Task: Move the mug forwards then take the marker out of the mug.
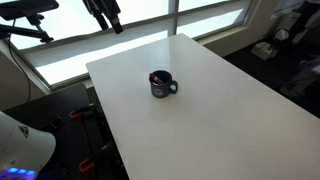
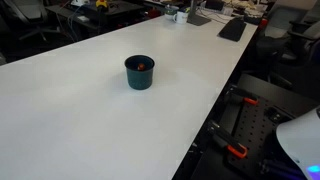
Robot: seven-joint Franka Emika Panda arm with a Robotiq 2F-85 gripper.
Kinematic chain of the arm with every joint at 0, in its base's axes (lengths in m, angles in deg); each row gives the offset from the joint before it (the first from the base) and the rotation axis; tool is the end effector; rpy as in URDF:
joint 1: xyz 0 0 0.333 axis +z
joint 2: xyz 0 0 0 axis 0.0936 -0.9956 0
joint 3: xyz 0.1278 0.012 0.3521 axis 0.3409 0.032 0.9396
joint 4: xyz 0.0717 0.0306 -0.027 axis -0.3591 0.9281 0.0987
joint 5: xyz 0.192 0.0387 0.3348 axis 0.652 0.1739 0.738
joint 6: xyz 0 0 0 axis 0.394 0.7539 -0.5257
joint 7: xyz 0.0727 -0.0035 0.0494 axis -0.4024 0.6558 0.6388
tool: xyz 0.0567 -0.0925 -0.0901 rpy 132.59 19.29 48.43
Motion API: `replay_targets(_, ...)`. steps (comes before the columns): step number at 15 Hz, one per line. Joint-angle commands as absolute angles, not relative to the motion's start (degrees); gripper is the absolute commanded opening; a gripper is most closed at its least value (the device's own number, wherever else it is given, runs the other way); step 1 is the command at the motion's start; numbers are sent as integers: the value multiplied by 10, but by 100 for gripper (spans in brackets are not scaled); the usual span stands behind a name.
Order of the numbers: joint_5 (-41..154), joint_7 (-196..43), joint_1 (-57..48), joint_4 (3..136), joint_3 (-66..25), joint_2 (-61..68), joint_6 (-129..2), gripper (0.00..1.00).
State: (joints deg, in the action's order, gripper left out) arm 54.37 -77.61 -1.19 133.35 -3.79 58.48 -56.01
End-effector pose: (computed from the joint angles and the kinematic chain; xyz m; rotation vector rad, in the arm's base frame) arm 0.3040 0.0888 0.4453 2.9242 0.3219 0.2695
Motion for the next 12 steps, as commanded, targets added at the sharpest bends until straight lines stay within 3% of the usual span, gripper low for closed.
replay_targets(1,536,-782,-3,1332,-47,583,-558,100)
replay_targets(8,536,-782,-3,1332,-47,583,-558,100)
replay_targets(12,512,-830,-41,1324,-42,546,-649,100)
